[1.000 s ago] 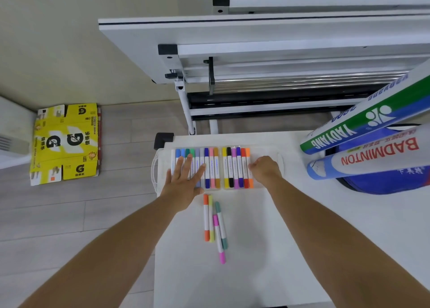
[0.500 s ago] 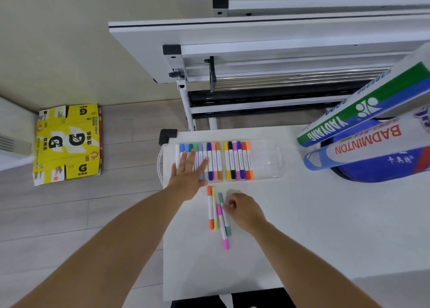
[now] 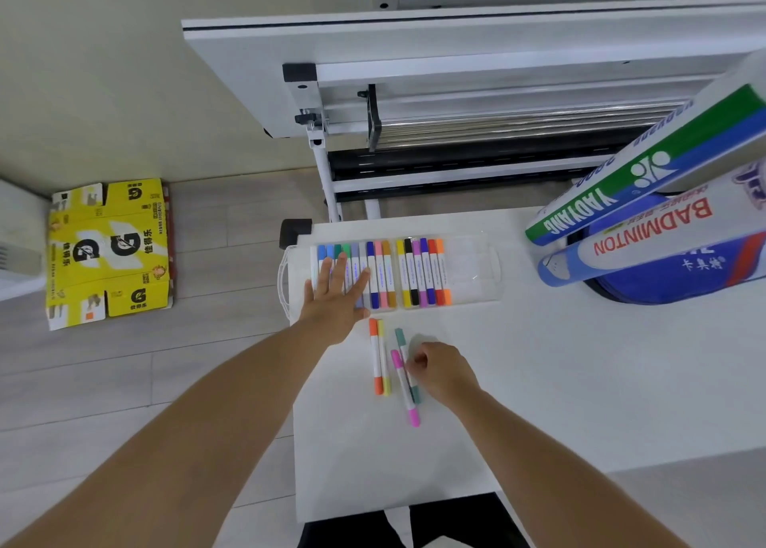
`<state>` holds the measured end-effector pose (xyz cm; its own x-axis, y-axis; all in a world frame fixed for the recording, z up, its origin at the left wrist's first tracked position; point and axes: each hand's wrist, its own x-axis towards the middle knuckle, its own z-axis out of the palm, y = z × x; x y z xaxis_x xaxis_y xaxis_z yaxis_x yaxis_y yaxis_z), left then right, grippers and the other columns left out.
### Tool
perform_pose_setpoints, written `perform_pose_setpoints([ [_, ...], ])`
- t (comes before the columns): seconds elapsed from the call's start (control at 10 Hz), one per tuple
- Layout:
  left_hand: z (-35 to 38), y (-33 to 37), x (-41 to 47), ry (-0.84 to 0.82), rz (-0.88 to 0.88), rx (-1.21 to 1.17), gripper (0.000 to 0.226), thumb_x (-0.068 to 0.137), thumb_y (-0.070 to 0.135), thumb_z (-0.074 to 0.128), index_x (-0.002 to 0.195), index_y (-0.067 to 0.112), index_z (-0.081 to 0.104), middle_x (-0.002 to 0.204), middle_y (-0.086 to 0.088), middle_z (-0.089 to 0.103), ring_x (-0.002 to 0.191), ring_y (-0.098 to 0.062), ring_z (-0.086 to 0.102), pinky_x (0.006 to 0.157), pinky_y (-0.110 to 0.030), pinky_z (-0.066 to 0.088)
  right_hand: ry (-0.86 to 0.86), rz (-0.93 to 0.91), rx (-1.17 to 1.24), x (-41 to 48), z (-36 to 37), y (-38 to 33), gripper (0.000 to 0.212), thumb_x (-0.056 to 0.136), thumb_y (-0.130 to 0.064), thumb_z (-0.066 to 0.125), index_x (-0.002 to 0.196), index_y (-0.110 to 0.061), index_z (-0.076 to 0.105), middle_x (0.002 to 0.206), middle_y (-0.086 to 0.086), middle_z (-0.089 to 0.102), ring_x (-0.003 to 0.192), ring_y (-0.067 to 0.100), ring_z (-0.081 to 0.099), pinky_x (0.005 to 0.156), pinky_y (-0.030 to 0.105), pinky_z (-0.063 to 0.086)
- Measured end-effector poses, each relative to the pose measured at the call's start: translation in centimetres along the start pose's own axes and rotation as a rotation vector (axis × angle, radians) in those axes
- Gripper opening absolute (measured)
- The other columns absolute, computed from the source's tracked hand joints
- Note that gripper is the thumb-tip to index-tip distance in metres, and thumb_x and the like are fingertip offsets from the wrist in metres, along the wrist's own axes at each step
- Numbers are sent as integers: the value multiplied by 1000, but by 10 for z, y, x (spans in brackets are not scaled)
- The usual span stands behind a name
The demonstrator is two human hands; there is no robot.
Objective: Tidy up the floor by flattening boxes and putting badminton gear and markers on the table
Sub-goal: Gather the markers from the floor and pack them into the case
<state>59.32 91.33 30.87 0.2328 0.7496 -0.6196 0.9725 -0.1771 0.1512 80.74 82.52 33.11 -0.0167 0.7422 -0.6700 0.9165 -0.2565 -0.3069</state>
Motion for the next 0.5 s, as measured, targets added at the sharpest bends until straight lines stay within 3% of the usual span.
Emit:
perform_pose_setpoints([
  [0.2,-1,0,-1,-1,-4,5,79,98,58,38,151,42,-19,155,-5,-39,142,-31,-36,119,-58,-2,-10,39,-4,-2,7,-21,20,94,-40,54,82,-25,53,78,-4,61,71,12,62,63,25,53],
  [0.3,-1,0,-1,-1,-3,5,79,99,57,38,151,42,-19,156,-5,-38,142,-31,-35,119,-59,-1,41,78,132,1,-5,-24,21,91,-39,58,78,-24,53,75,-5,61,69,11,61,58,23,50],
  [0.5,-3,1,-3,-5,-5,18,80,98,58,38,151,42,-20,156,-5,-38,142,-32,-35,119,-59,0,261,97,342,30,-67,-3,19,89,-26,55,71,-20,54,70,-3,60,67,18,61,57,28,47],
])
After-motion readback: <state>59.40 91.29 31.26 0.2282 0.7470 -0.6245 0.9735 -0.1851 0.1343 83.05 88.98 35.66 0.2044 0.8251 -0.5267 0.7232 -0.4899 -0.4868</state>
